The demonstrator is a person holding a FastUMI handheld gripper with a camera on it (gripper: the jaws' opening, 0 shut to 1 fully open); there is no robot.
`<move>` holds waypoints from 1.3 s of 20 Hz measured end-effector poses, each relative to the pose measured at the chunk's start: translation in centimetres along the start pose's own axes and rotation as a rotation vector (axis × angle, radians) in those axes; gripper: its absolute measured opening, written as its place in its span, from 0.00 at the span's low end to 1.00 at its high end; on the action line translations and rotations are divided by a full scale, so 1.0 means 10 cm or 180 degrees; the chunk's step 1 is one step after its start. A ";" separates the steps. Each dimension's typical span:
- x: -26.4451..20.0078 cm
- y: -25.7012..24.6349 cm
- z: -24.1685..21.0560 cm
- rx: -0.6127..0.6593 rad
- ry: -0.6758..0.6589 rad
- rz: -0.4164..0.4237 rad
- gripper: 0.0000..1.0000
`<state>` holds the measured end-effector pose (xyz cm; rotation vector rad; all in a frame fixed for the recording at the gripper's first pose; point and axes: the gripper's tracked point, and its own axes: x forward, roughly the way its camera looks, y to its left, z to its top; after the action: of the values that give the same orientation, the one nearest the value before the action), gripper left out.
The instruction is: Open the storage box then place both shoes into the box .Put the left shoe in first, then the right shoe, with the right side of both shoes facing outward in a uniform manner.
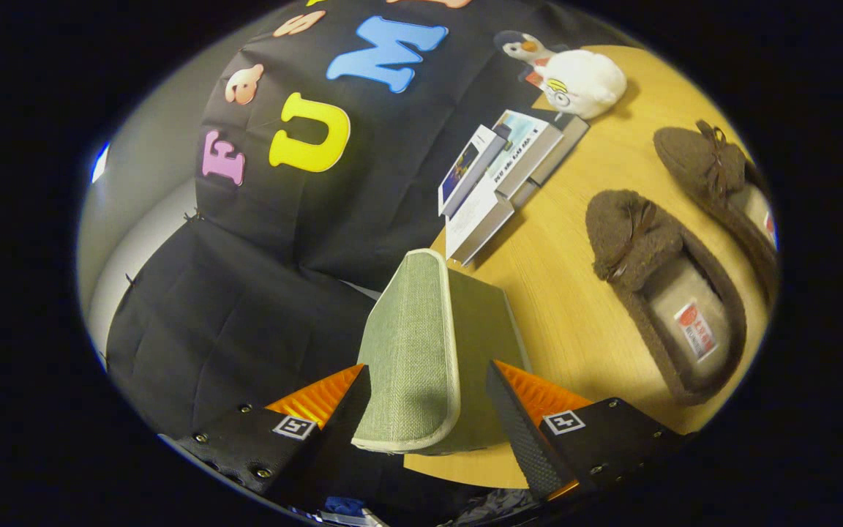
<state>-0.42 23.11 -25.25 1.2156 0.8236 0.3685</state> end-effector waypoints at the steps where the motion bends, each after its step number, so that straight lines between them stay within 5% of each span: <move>1: 0.02 -0.03 -0.03 0.0121 0.0012 0.0035 0.95; 8: 0.12 -0.05 -0.19 0.0638 0.0226 0.0219 0.95; 11: 0.18 -0.06 -0.22 0.0791 0.0228 0.0217 0.78; 18: 0.20 -0.01 -0.31 0.1007 0.0357 0.0321 0.78; 19: 0.22 -0.03 -0.28 0.1027 0.0345 0.0306 0.53; 23: 0.19 -0.01 -0.25 0.1008 0.0344 0.0374 0.52; 25: 0.21 0.04 -0.14 0.1088 0.0304 0.0412 0.09; 26: 0.21 0.05 -0.18 0.1042 0.0345 0.0420 0.09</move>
<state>-0.22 25.86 -25.75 1.5707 0.9238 0.4205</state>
